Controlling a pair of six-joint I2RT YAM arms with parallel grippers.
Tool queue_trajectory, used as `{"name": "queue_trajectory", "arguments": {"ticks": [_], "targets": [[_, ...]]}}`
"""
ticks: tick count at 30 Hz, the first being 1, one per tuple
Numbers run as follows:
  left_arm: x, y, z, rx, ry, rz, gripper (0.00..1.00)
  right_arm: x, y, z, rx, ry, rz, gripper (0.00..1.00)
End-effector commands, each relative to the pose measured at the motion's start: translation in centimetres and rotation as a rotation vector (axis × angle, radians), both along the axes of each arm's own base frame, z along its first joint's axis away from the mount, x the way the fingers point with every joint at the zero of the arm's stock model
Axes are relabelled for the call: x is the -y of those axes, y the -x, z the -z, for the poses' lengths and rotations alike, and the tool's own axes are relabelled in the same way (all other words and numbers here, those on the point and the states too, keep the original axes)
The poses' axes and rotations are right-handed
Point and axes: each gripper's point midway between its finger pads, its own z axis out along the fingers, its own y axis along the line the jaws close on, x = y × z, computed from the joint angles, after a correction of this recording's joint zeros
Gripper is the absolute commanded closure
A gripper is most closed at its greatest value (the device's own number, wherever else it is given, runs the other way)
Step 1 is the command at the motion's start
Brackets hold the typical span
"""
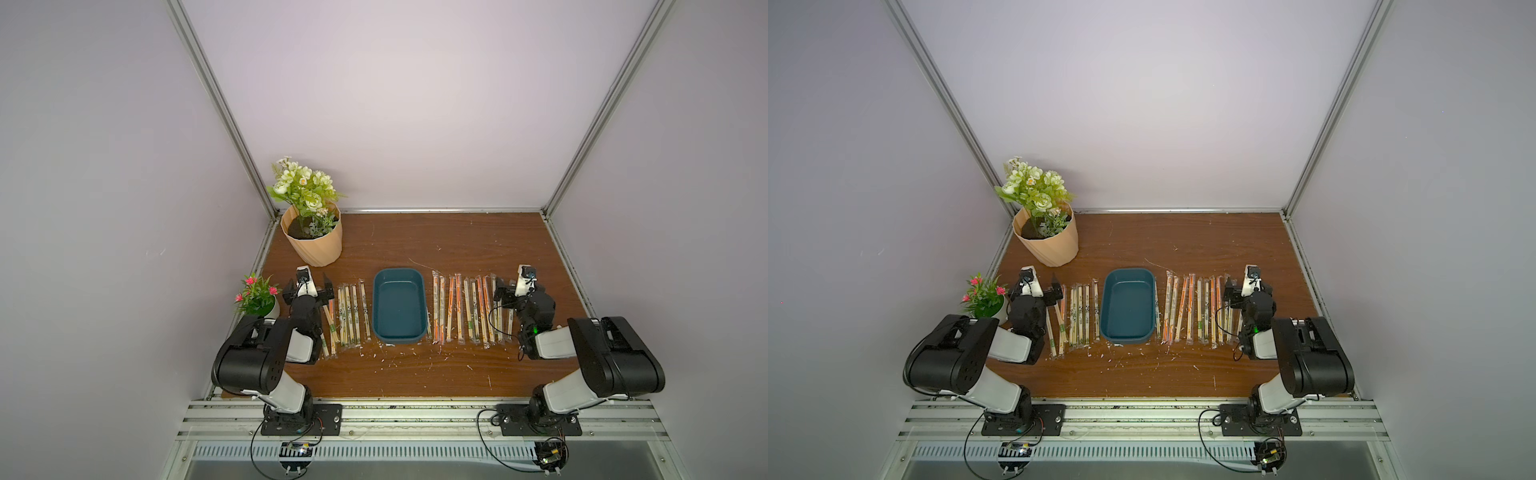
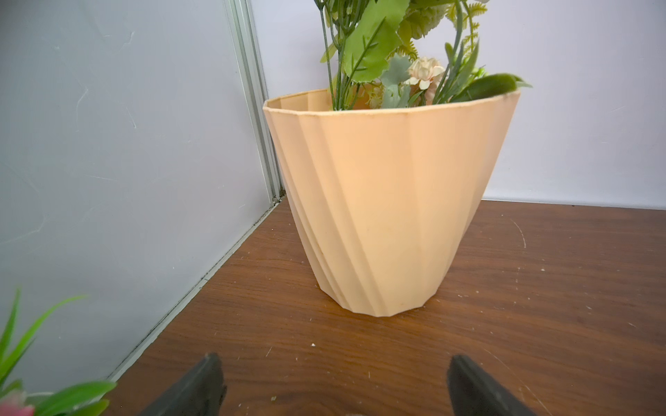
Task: Take the paired disposable chopsticks out of the storage box
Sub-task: Reset both arms
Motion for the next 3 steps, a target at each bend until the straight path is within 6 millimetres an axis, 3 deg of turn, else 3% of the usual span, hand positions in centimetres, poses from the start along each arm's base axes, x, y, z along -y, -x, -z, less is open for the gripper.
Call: {"name": "queue_trajectory", "arguments": {"ticks": [1,3], "targets": [[-0.31,0.15,-0.23,0.012,-0.005,-0.001,0.01,-0.29,-0.68,-1.58,0.047,0.002,-0.018,0.0],[-0.29,0.17,-0.21,0.012,-0.005,0.0,0.01,-0.33,-0.28,-1.78,0.06,0.004,-0.022,0.0]]}}
